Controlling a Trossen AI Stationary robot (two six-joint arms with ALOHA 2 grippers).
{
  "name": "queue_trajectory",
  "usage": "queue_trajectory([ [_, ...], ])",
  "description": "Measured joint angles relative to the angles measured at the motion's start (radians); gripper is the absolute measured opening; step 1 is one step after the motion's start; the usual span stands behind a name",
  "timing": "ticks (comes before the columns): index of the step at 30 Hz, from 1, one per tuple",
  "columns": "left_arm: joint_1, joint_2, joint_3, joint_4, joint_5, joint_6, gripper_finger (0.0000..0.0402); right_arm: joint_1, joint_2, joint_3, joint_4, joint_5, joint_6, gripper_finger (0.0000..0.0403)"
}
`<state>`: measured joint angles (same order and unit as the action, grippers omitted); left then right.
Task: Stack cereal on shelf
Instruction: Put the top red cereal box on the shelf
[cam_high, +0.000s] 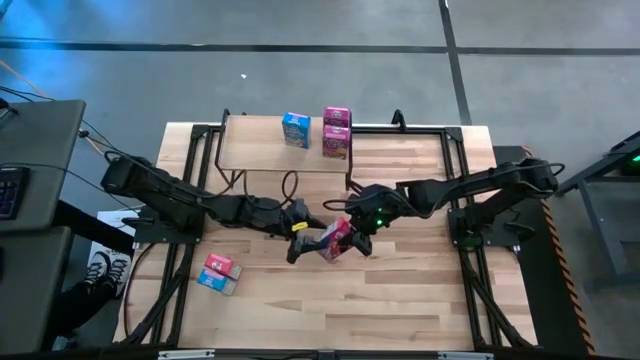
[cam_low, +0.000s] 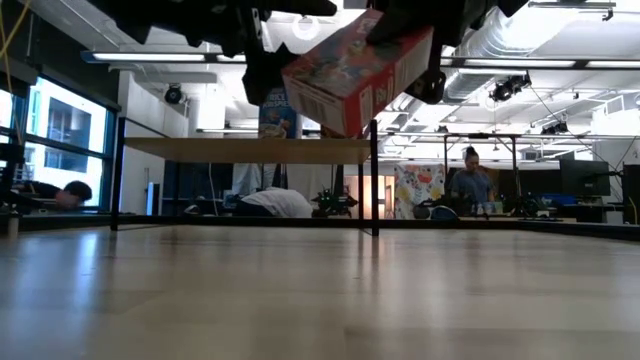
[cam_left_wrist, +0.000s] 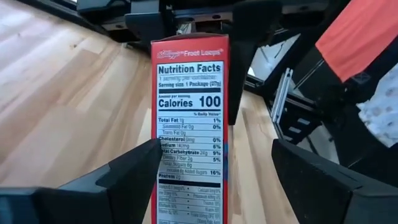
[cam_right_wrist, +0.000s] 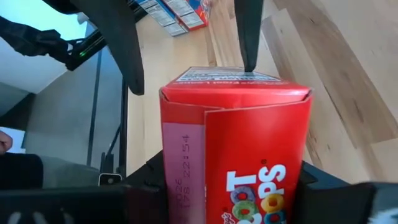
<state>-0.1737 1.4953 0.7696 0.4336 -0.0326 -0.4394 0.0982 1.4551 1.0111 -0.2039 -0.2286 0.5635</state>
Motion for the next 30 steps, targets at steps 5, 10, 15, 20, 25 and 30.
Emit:
queue_trajectory([
  [5,0.009,0.015,0.002,0.006,-0.001,-0.055,0.0303,0.000,0.000,-0.002,0.004,-0.019,-0.010,0.0151],
  [10,0.009,0.013,0.003,0.001,0.002,-0.060,0.0304,0.004,-0.005,0.003,0.059,-0.062,-0.030,0.0151],
  [15,0.008,0.012,0.003,-0.003,0.004,-0.085,0.0304,0.004,-0.003,0.001,0.083,-0.076,-0.034,0.0151],
  [20,0.011,0.013,0.002,-0.006,0.063,-0.106,0.0303,0.005,-0.003,0.001,0.097,-0.064,-0.052,0.0151],
  [25,0.010,0.014,0.001,-0.011,0.073,-0.141,0.0276,0.005,-0.003,0.001,0.098,-0.062,-0.049,0.0151],
  [30,0.010,0.014,0.001,-0.007,0.080,-0.136,0.0223,0.004,-0.003,0.001,0.097,-0.064,-0.048,0.0155],
])
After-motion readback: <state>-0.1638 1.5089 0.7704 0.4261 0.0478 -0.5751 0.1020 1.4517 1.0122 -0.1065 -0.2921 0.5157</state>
